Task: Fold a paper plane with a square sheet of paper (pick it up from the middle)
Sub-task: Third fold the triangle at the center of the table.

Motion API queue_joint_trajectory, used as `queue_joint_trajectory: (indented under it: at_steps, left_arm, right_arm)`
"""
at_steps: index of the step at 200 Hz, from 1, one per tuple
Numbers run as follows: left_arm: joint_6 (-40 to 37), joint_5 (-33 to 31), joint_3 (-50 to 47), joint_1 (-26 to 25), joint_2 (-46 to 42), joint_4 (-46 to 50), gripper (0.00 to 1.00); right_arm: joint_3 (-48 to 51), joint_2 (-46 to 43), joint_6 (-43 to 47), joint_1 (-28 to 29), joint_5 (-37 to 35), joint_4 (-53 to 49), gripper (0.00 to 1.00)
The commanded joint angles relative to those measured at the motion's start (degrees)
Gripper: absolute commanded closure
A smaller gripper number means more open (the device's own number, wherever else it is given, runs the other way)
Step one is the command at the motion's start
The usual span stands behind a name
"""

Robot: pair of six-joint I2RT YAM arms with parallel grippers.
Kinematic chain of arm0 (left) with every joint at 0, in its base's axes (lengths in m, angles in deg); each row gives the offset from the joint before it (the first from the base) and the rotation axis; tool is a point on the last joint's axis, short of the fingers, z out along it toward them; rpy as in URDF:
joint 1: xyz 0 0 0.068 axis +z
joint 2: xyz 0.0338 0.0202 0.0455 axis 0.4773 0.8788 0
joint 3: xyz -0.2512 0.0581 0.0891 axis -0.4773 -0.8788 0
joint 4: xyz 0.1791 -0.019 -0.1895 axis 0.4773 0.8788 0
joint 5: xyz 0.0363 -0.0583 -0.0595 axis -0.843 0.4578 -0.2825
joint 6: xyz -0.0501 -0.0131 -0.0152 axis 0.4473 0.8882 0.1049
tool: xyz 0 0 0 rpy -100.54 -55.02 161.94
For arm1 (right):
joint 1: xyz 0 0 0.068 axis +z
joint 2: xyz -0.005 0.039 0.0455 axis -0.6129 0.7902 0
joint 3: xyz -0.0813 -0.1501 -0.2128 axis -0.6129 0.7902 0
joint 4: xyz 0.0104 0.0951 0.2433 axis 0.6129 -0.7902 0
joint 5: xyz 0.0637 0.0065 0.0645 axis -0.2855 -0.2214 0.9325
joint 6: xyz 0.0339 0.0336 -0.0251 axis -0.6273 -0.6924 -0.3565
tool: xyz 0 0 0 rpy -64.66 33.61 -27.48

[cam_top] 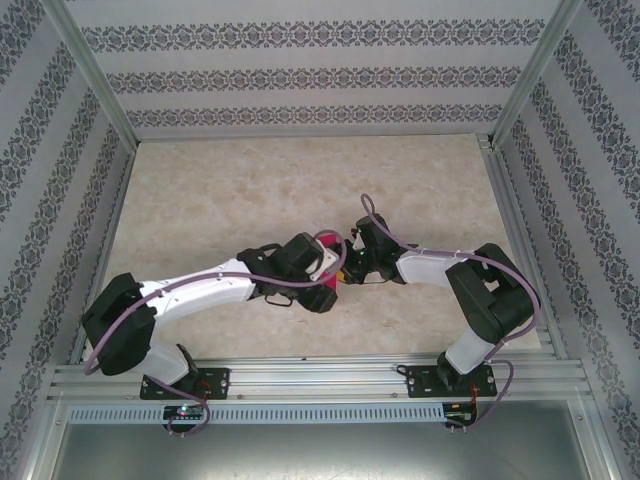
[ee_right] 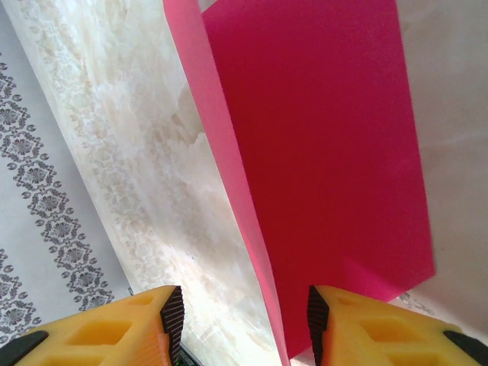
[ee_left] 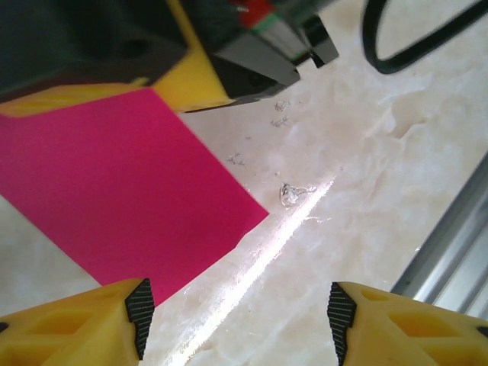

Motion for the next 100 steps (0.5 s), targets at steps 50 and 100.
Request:
queue_joint_trajectory:
  at_steps: [50, 100]
  left_arm:
    - [-6.6, -30.0, 3.9, -14.0, 9.8, 4.7, 0.29]
    - [-6.9, -39.1, 5.4, -15.7, 15.6, 2.9, 0.29]
  right_arm:
    - [-1.8, 0.3, 0.2, 0.3, 1.7, 0.5, 0.53]
    - [-1.7, 0.2, 0.1, 0.1, 2.1, 0.5, 0.53]
